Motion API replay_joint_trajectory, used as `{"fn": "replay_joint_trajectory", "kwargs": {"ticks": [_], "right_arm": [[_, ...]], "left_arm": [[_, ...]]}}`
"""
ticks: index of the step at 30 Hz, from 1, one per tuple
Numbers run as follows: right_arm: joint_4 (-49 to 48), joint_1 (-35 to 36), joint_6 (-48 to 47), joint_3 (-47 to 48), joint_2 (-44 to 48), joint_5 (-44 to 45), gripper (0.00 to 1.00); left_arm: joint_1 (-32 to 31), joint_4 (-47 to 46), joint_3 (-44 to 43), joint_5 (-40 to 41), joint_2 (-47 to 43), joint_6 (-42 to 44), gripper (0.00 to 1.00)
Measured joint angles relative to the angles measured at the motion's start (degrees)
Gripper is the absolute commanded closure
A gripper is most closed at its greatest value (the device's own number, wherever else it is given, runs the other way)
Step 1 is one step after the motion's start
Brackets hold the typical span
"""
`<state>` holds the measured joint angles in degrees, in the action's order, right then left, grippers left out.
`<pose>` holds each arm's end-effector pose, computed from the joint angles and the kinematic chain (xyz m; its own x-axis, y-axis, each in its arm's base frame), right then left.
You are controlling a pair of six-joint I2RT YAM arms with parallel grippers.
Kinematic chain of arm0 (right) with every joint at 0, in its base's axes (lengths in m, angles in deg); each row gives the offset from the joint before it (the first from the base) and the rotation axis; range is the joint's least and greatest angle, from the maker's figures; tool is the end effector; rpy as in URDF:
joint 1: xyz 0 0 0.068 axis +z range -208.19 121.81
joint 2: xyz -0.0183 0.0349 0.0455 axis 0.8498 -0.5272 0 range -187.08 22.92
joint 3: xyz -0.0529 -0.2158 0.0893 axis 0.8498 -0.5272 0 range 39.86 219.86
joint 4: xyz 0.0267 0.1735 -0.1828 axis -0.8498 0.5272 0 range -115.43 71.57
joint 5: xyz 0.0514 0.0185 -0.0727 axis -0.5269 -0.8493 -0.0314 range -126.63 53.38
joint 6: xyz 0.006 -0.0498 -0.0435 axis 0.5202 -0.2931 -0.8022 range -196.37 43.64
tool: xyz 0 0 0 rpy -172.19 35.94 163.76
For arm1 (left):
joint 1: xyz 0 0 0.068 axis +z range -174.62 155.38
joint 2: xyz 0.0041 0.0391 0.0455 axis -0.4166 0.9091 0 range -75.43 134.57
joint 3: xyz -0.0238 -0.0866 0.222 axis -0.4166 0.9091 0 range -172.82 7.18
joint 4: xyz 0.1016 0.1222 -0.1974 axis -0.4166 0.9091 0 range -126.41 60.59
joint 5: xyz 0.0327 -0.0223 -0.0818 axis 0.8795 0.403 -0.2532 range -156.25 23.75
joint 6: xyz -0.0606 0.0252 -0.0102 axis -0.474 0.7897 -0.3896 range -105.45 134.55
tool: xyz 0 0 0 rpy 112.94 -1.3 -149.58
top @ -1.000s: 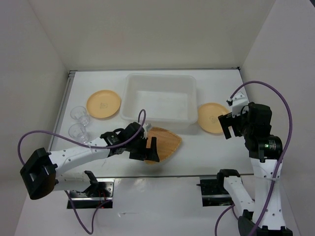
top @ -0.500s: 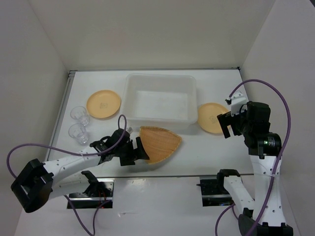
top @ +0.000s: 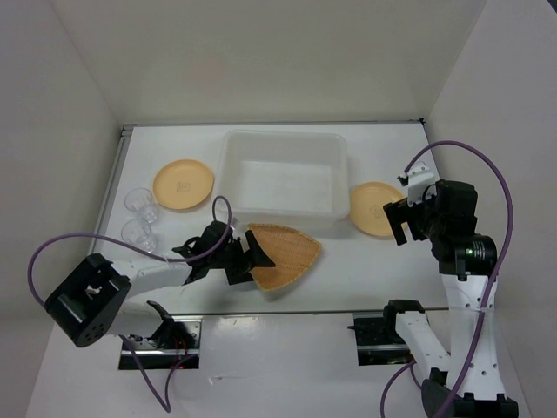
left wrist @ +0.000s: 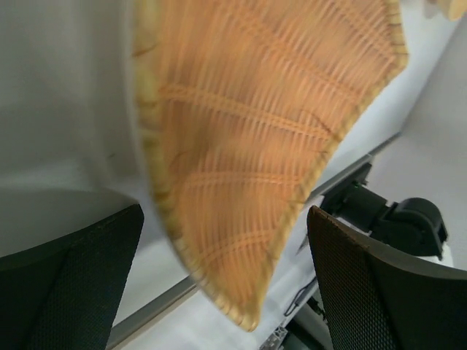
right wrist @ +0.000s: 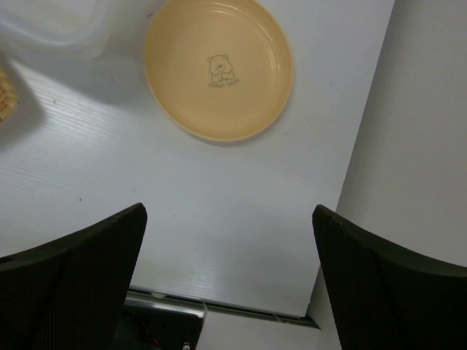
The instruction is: Place the mixed dishes into the plastic bin
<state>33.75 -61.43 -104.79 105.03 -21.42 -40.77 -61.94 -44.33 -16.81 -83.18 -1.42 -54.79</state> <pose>0.1548 -0.0049 0.3355 -0.5445 -0.4446 -0.7112 -0.2950 0.8953 -0.3338 0.1869 -0.1619 0.1079 -0.8916 -0.4459 -0.0792 -0.2335 0.6026 -0.7631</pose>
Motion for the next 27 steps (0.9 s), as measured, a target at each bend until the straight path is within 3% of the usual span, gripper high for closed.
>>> {"fn": "replay_joint_trajectory", "kwargs": {"ticks": [3, 5, 6, 9, 10, 11, 14, 18, 24, 27], "right_arm": [[0.00, 0.00, 0.00, -0.04, -0.02, -0.04, 0.02], [-0.02, 0.00, 0.00, -0.04, -0.02, -0.09, 0.02], [-0.02, 0.00, 0.00, -0.04, -0.02, -0.17, 0.02], [-0.02, 0.00, 0.00, -0.09, 0.00, -0.20, 0.02], [-0.04, 0.00, 0.00, -0.15, -0.02, -0.20, 0.02], [-0.07, 0.00, 0.00, -0.26, -0.07, -0.22, 0.02], [-0.07, 0.00, 0.04, -0.50, -0.31, -0.17, 0.02], [-0.37, 0.07, 0.63, -1.14, 0.15, 0.76, 0.02], [-3.50, 0.39, 3.48, -2.40, 4.33, 4.22, 0.02], [-5.03, 0.44, 5.64, -2.60, 7.34, 7.15, 0.02]], "left_arm": [[0.02, -5.64, -0.09, -2.23, 3.48, -0.87, 0.07], [0.04, -7.87, -0.13, -3.06, 5.18, -1.38, 0.19], [0.04, -8.39, -0.13, -3.28, 5.75, -1.49, 0.35], [0.04, -7.78, -0.11, -3.17, 6.91, -1.42, 0.68], [0.07, -7.04, -0.07, -3.15, 6.93, -1.49, 0.90], [0.09, -6.32, -0.09, -3.02, 6.93, -1.70, 0.99], [0.00, -4.63, -1.27, -3.50, 6.45, -1.05, 1.00], [0.09, 5.70, -4.09, -3.30, 3.06, 0.17, 1.00], [0.11, 28.63, -16.48, -2.80, -7.56, 4.02, 1.00], [0.11, 34.01, -25.07, -4.72, -10.32, 5.60, 1.00]]}}
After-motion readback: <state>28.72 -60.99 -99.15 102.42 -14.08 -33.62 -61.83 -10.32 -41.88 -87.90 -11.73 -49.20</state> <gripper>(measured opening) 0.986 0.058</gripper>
